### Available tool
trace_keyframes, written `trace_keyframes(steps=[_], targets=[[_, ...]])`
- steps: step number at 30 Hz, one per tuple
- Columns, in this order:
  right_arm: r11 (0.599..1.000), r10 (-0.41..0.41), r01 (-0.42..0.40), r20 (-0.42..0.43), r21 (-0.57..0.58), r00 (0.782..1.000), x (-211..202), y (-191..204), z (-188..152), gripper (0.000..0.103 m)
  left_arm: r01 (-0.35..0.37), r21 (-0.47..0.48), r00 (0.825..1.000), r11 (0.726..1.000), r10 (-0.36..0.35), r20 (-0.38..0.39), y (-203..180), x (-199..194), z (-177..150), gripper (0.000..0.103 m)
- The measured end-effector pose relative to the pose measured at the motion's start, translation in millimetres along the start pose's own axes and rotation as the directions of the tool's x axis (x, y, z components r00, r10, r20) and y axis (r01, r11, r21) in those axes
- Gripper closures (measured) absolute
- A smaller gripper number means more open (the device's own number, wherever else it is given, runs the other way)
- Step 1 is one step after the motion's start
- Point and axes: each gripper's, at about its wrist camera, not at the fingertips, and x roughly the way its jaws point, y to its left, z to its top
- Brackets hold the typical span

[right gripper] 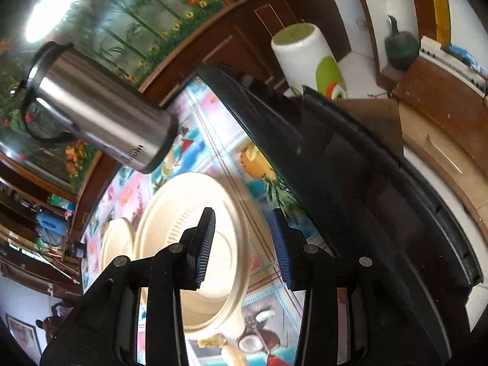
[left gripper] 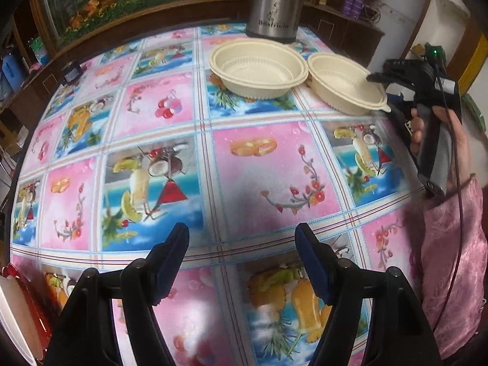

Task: Organize plates and bowls
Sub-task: 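Pinch the beige bowl rim with the right gripper and lift it, then carry the beige bowl with the right gripper to the plate stack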

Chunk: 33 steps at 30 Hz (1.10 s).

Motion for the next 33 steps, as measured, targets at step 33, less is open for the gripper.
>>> trace_keyframes(steps=[33], targets=[[0.822, 0.053, -0.299, -0.457, -0.485, 0.888, -15.7, 73.5, -175.2, 0.095, -0.009, -0.275, 1.0, 0.961, 0.001, -0.03, 61.4, 17.4, -2.4, 0.029]])
